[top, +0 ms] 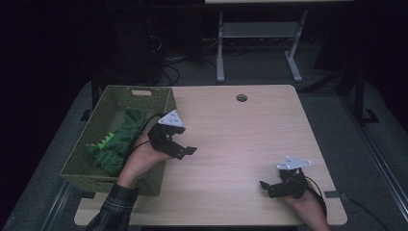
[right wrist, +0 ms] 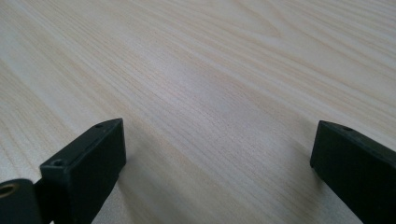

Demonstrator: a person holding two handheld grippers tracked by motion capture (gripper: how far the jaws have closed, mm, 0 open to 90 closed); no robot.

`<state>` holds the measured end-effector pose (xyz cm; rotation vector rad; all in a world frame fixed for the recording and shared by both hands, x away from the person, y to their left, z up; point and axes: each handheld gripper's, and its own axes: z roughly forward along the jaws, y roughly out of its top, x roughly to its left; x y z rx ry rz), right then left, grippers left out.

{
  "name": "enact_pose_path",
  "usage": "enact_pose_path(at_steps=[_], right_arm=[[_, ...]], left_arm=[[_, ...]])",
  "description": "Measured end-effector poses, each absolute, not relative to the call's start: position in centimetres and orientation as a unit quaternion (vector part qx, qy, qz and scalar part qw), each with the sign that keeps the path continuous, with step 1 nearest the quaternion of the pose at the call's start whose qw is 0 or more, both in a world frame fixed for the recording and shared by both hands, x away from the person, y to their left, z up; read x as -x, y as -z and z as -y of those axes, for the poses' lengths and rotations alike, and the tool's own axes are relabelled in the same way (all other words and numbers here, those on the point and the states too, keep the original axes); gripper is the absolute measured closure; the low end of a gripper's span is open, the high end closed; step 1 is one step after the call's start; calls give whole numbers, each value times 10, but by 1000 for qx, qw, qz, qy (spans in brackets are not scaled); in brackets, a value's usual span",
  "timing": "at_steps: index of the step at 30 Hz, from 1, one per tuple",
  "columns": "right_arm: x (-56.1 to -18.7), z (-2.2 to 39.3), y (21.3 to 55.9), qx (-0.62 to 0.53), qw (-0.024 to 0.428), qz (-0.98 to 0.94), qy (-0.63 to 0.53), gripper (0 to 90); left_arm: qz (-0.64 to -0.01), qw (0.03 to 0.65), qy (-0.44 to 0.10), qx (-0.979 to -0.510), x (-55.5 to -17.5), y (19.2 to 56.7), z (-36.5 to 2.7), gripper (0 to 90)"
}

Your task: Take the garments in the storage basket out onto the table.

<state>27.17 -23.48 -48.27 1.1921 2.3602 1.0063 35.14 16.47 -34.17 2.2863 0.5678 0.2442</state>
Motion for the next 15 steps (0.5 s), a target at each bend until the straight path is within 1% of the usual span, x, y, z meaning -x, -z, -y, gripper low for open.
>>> enact_pose_path(at_steps=[15], right_arm=[[-272,235,483,-416,156,-824,-351,33]], left_arm=[[-262,384,-116,-878,-356,332,-204,153]])
